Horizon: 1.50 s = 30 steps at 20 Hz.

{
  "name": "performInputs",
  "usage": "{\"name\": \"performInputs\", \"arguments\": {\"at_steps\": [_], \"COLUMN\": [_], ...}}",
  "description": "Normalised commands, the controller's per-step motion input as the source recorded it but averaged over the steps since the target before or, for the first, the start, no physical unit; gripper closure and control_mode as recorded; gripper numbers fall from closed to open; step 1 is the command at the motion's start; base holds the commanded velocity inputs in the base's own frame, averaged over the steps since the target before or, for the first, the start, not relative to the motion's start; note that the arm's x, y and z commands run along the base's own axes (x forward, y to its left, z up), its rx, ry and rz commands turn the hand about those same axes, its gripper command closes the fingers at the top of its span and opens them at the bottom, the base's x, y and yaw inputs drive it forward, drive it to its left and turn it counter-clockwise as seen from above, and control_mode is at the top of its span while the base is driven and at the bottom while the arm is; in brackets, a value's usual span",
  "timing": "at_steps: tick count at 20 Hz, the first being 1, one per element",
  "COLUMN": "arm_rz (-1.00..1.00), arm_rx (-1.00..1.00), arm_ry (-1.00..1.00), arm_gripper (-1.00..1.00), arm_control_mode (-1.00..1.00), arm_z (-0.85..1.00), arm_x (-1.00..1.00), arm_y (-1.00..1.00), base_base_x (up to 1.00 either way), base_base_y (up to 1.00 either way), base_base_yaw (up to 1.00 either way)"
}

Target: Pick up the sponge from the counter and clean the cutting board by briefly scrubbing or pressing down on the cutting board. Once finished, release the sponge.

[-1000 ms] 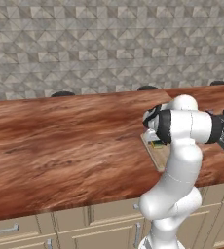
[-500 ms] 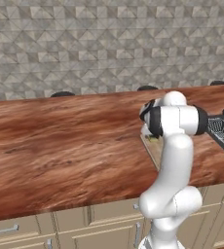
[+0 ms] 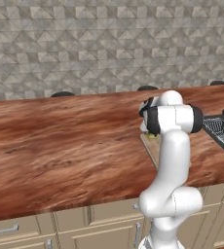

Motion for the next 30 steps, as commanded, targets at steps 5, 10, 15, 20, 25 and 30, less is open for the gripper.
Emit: {"name": "performInputs", "arguments": {"at_steps": [5,10,15,20,25,30], "arm_rz": [0.0,0.0,0.0,0.0,0.0,0.0], "arm_rx": [0.0,0.0,0.0,0.0,-0.01,-0.03], "arm_ry": [-0.03,-0.03,-0.02,0.0,0.0,0.0], "arm_gripper": [1.0,1.0,1.0,1.0,1.0,1.0], "arm_control_mode": [-1.0,-1.0,-1.0,-1.0,-1.0,-1.0], "arm_z": [-0.6,-0.59,-0.43,-0.36,-0.49,-0.67], "arm_x": [0.01,0.01,0.04,0.04,-0.21,-0.34], "arm_y": [-0.04,-0.36,-0.64,-0.85,-0.66,-0.53], "base_base_x": [0.0,0.0,0.0,0.0,0.0,0.0], "base_base_y": [0.0,0.0,0.0,0.0,0.0,0.0], "base_base_yaw": [0.0,0.0,0.0,0.0,0.0,0.0]}}
